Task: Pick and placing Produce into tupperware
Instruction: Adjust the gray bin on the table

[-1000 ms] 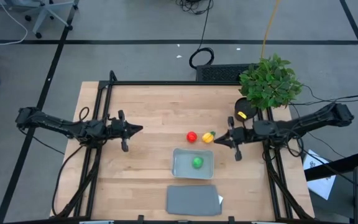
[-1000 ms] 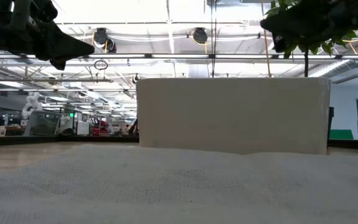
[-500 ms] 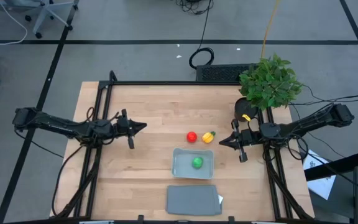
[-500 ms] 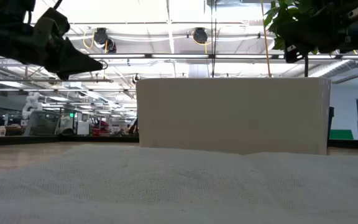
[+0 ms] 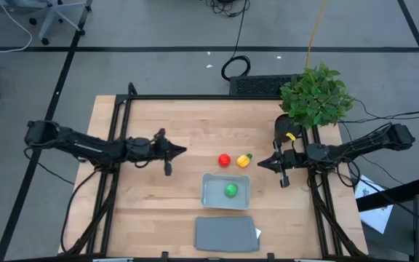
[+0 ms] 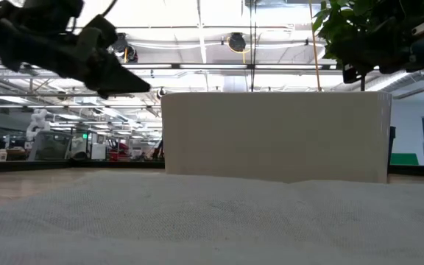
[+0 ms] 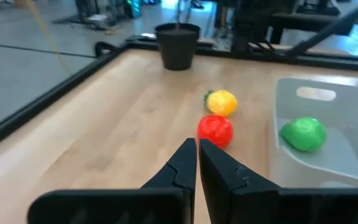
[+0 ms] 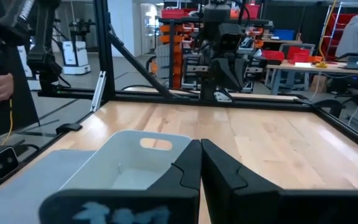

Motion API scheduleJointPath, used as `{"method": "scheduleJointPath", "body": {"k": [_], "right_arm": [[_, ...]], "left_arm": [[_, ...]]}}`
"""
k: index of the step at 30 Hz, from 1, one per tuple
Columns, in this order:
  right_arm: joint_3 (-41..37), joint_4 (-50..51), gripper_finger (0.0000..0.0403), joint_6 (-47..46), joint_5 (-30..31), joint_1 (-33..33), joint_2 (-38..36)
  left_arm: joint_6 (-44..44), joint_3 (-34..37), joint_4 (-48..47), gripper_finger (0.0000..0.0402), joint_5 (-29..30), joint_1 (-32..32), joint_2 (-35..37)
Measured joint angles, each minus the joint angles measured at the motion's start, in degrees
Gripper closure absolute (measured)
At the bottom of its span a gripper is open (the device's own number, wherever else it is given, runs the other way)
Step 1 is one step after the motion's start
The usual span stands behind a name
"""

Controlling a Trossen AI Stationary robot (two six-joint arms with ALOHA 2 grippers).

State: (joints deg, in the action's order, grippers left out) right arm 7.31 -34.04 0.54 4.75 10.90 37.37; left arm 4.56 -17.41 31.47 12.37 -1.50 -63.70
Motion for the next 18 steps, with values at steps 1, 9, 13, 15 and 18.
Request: {"method": "scheduleJointPath", "body": {"k": [1,9,13,15,18], "right_arm": [[0.00,0.20,0.0403,0.02,0.00,0.00,0.00],[0.00,0.64,0.0403,-0.28,-0.02,0.02,0.02],[0.00,0.68,0.0403,-0.29,-0.04,0.02,0.02],[0.00,0.68,0.0403,-0.29,-0.04,0.02,0.02],[0.00,0.72,0.0403,-0.29,-0.04,0.02,0.02]], "left_arm": [[-0.13,-1.24,0.20,0.0380,-0.77,-0.02,-2.10],[-2.25,-9.29,4.54,0.0380,-7.81,-0.03,-18.63],[-3.83,-11.56,6.92,0.0381,-11.52,-0.07,-23.71],[-4.02,-12.20,6.79,0.0381,-13.10,-0.07,-25.12],[-4.04,-13.35,7.06,0.0381,-15.93,-0.49,-26.82]]}}
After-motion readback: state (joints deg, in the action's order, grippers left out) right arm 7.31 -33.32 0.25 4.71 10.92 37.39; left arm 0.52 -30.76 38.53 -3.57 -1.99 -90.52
